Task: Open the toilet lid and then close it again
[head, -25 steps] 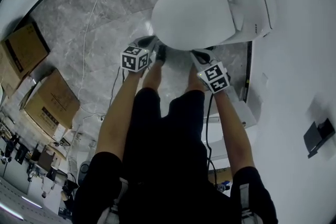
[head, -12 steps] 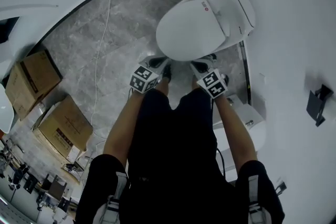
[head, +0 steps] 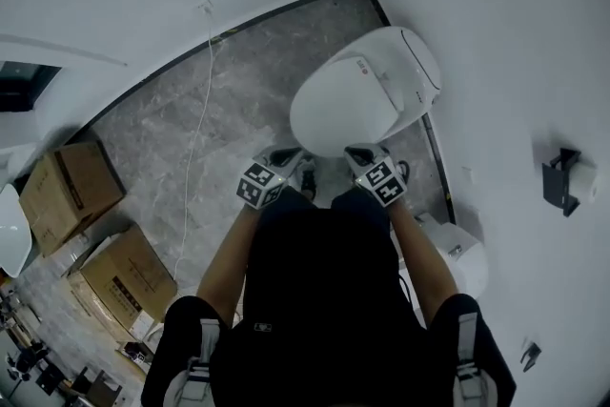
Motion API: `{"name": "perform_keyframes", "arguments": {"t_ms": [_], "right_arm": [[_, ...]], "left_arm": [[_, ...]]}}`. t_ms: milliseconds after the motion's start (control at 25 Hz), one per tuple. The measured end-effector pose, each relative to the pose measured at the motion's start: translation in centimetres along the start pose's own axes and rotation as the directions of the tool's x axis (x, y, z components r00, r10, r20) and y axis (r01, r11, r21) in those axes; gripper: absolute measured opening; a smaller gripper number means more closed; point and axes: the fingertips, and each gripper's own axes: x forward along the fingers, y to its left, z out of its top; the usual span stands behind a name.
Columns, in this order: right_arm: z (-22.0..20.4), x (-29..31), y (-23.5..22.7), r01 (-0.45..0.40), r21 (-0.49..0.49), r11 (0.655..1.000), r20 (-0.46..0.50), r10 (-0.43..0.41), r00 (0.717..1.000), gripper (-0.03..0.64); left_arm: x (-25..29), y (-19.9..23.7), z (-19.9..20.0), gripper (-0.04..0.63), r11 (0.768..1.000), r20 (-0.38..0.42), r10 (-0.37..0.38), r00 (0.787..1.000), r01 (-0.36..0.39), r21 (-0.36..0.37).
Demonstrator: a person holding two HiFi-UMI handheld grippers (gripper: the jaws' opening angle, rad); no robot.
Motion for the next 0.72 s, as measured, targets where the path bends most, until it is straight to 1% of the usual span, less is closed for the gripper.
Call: {"name": "perform_keyframes", "arguments": {"t_ms": [360,520,720], "right_arm": [[3.2,-1.6,-0.8,0.059,0.000,0.998,0.045,-0.059,0.997,0.003],[4.3,-2.3,-1.7,0.083,0.017,0.996,0.076,-0.084,0.994,0.003],[4.5,-2.8,-2.2,0.096,0.041,0.995,0.091,-0.100,0.991,0.003]], "left_arm": [[-2.6,0.9,3.5,0.011,1.000,0.062,0.003,0.998,-0.004,0.020],[-2.3,1.5,4.3,0.011,0.999,0.060,-0.003,0.998,0.001,0.034],[-2.0,1.5,5.6,0.011,0.999,0.075,-0.011,0.997,0.008,0.044]]}}
